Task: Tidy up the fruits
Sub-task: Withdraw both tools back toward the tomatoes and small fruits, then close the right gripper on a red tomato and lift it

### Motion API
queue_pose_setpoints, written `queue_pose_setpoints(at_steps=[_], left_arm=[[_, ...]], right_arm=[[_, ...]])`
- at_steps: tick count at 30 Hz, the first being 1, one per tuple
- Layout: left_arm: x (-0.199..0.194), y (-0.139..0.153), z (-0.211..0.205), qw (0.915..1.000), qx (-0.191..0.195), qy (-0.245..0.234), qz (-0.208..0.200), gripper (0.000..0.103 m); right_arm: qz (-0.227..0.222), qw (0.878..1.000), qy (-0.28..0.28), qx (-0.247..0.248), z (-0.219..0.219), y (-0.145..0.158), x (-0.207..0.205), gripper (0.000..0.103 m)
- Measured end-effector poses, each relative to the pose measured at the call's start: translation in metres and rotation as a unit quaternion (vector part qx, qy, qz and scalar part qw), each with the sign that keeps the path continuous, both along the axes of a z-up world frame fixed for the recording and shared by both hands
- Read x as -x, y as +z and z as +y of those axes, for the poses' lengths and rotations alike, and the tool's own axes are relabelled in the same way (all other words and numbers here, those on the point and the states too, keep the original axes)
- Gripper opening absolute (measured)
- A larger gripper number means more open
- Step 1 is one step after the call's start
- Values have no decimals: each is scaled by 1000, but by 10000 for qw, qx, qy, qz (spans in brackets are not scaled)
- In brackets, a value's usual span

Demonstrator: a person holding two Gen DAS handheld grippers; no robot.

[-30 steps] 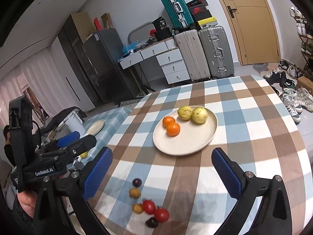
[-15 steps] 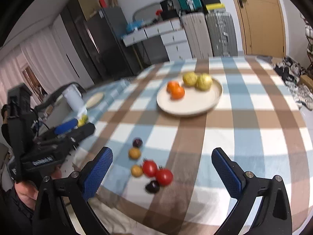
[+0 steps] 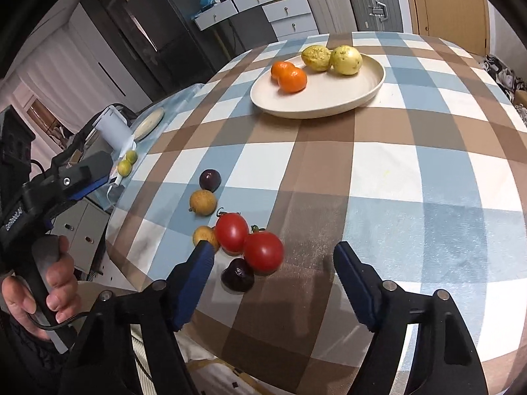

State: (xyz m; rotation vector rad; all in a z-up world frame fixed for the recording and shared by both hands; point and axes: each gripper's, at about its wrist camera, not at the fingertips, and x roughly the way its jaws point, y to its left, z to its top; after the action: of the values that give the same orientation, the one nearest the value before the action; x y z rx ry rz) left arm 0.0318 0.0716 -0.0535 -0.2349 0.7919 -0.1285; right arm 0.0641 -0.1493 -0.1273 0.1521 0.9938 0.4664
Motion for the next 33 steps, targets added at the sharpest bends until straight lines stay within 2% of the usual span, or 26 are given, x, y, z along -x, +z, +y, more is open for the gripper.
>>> queue_pose_setpoints(at_steps=[2, 6, 8, 10, 12, 15, 24, 26, 30, 33], left_arm=[[0, 0, 0, 10000, 0, 16, 7, 102], [0, -2, 2, 9999, 92, 35, 68, 102], [-1, -3, 3, 9998, 132, 56, 100, 102], [-1, -4, 3, 9998, 143, 59, 123, 102], [-1, -4, 3, 9999, 129, 55, 101, 102], [-1, -5, 2, 9999, 79, 35, 66, 102], [1, -7, 1, 9999, 105, 48, 122, 102], [1, -7, 1, 9999, 102, 45, 117, 102], [1, -7, 1, 9999, 97, 60, 122, 102], [1, -10, 1, 9998, 108, 79, 148, 102]], right_arm=[[19, 10000, 2, 10, 2, -1, -1, 77], [134, 9999, 36, 14, 5, -5, -3, 62], [177, 9998, 85, 6, 7, -7, -3, 61], [146, 9998, 110, 59, 9, -7, -2, 53], [103, 9998, 161, 42, 10, -6, -2, 52], [91, 9997, 232, 37, 13, -7, -2, 44], [147, 9995, 288, 9, 17, -10, -5, 34], [171, 9995, 272, -56, 16, -10, -5, 27], [329, 9989, 169, -288, 9, -12, -9, 27], [283, 9991, 198, -228, 9, -12, -8, 27]])
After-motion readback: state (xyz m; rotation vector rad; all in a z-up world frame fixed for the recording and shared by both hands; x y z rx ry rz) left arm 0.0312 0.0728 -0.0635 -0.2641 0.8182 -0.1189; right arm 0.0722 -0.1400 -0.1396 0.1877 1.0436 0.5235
